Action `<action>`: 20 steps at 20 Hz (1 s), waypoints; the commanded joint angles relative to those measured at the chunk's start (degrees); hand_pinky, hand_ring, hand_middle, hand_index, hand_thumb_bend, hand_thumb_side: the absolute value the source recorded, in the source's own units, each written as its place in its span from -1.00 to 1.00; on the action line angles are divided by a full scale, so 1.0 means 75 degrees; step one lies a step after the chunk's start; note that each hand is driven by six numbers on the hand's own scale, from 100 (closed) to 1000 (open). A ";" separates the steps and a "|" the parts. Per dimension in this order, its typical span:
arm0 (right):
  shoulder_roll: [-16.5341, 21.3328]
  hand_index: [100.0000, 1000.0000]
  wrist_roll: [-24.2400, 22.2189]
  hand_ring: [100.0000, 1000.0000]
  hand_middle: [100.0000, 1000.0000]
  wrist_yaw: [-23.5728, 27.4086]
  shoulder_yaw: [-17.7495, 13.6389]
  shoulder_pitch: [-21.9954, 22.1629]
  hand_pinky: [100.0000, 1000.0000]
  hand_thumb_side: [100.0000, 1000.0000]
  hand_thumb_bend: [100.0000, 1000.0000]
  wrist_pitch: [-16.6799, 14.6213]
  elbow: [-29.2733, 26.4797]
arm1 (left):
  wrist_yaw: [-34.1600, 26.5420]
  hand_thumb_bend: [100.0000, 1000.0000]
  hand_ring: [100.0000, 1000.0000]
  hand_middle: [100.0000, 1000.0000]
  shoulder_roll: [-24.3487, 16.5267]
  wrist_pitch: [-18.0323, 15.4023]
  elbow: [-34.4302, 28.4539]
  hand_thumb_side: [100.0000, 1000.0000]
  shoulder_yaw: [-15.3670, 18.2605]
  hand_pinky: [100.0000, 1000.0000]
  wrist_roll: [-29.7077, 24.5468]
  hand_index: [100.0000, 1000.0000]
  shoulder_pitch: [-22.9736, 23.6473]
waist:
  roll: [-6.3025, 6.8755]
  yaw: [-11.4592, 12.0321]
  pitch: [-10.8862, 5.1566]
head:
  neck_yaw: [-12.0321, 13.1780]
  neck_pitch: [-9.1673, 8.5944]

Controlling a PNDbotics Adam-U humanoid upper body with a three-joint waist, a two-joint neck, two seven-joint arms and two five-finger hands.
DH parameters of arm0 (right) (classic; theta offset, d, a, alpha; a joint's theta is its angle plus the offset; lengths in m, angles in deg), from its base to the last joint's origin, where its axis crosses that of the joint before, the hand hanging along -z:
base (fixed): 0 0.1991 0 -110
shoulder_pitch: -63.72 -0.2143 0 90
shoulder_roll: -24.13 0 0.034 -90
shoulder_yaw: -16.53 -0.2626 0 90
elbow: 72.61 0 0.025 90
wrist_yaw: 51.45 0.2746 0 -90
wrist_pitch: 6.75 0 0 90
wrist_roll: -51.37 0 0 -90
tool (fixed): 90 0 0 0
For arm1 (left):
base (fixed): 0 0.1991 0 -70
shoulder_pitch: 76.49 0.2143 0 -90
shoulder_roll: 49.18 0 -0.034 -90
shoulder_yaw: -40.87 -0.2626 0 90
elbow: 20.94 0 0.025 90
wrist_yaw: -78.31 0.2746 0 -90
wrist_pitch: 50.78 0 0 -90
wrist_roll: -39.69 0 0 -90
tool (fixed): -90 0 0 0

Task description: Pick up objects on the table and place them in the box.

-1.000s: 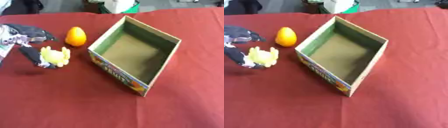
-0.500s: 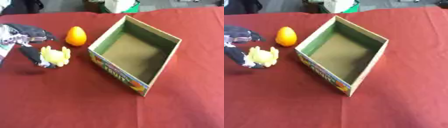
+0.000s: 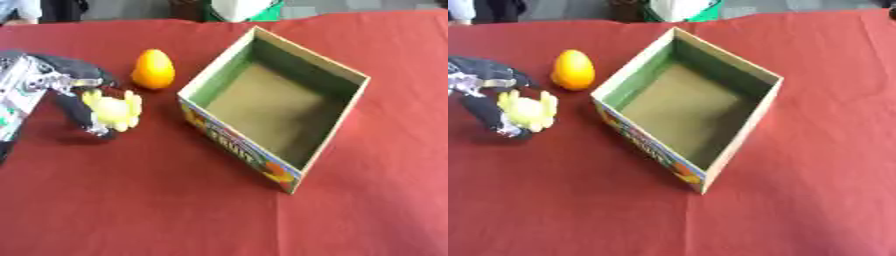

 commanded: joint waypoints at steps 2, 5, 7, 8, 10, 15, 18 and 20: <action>0.0083 0.84 -0.0037 0.86 0.48 -0.0084 -0.0034 -0.0116 0.32 1.00 -1.00 0.0003 -0.0145 | 0.0134 0.03 0.74 0.80 -0.0084 -0.0045 0.0100 0.02 0.0127 0.63 -0.0007 1.00 -0.0182 | -0.0011 -0.0031 -0.0104 | 0.0052 -0.0142; 0.0074 0.84 -0.0042 0.86 0.48 -0.0084 -0.0036 -0.0126 0.32 1.00 -1.00 -0.0003 -0.0145 | 0.0265 0.01 0.72 0.77 -0.0050 -0.0087 0.0219 -0.01 0.0121 0.61 -0.0007 0.98 -0.0196 | -0.0019 -0.0051 -0.0084 | 0.0071 -0.0184; 0.0068 0.84 -0.0046 0.86 0.48 -0.0082 -0.0036 -0.0133 0.32 1.00 -1.00 -0.0008 -0.0145 | 0.0336 -0.12 0.70 0.74 -0.0021 -0.0114 0.0292 -0.06 0.0133 0.59 -0.0007 0.96 -0.0211 | -0.0024 -0.0064 -0.0071 | 0.0080 -0.0205; 0.0065 0.84 -0.0047 0.86 0.48 -0.0082 -0.0037 -0.0134 0.32 1.00 -1.00 -0.0010 -0.0145 | 0.0349 -0.18 0.69 0.73 -0.0007 -0.0119 0.0305 -0.08 0.0149 0.58 -0.0007 0.94 -0.0215 | -0.0026 -0.0069 -0.0066 | 0.0081 -0.0210; 0.0056 0.84 -0.0048 0.86 0.47 -0.0082 -0.0038 -0.0128 0.32 1.00 -1.00 -0.0007 -0.0145 | 0.0318 -0.34 0.64 0.66 0.0012 -0.0122 0.0295 -0.15 0.0172 0.54 0.0013 0.87 -0.0217 | -0.0030 -0.0071 -0.0054 | 0.0080 -0.0206; 0.0034 0.84 -0.0056 0.87 0.47 -0.0078 -0.0037 -0.0120 0.32 1.00 -1.00 0.0014 -0.0145 | 0.0181 -0.69 0.44 0.41 0.0029 -0.0048 0.0265 -0.38 0.0203 0.33 0.0228 0.62 -0.0209 | -0.0038 -0.0059 -0.0047 | 0.0079 -0.0187; 0.0030 0.84 -0.0055 0.87 0.47 -0.0082 -0.0042 -0.0106 0.32 1.00 -1.00 0.0017 -0.0145 | 0.0124 -0.90 0.34 0.29 0.0026 0.0025 0.0261 -0.52 0.0219 0.26 0.0358 0.50 -0.0203 | -0.0047 -0.0051 -0.0052 | 0.0075 -0.0179; 0.0023 0.84 -0.0053 0.87 0.47 -0.0085 -0.0045 -0.0098 0.32 1.00 -1.00 0.0021 -0.0145 | 0.0149 -1.00 0.24 0.18 0.0016 0.0100 0.0229 -0.63 0.0231 0.18 0.0529 0.41 -0.0202 | -0.0051 -0.0051 -0.0057 | 0.0071 -0.0174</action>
